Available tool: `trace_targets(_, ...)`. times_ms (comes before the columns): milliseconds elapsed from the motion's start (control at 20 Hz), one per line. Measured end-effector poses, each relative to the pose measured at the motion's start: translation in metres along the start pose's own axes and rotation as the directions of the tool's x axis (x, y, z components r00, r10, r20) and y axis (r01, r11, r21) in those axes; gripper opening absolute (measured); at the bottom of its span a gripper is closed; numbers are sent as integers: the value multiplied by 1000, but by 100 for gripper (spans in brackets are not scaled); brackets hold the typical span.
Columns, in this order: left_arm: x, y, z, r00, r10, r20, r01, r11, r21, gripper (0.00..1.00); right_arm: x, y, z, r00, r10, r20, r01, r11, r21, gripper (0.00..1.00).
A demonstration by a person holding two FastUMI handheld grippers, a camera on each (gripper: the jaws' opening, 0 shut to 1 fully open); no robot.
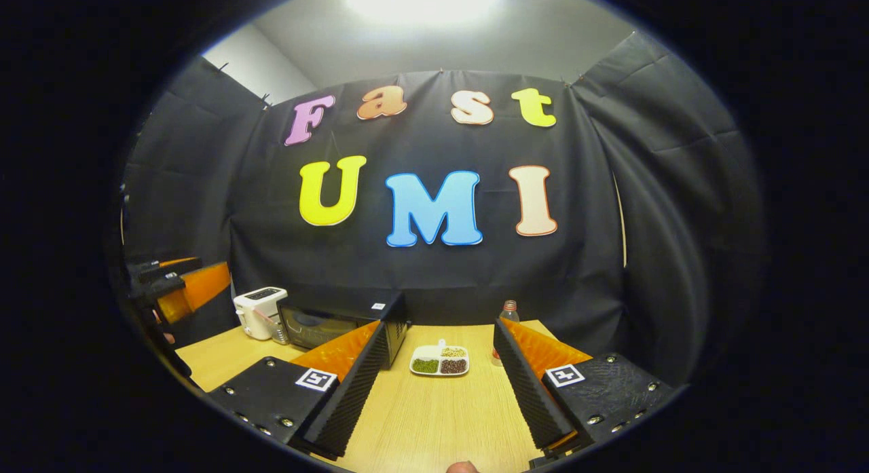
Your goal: Open the electric oven with the left hand, put the food in, and close the electric oven.
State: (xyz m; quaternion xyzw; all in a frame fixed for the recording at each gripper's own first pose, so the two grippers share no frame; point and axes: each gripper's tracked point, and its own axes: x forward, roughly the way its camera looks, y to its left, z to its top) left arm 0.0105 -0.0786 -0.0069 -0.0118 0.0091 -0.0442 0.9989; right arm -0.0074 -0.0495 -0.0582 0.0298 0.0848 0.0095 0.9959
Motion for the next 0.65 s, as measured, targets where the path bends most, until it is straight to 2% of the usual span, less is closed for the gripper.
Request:
trace_targets(250,-15,-3,-1,1000,-27,-1,27,999,24,99,-17,6,12,999,-26,36,26,1000,-17,96)
trace_targets(650,-28,2,-4,998,-60,5,60,998,7,99,-35,15,11,999,-36,40,38,998,-41,96)
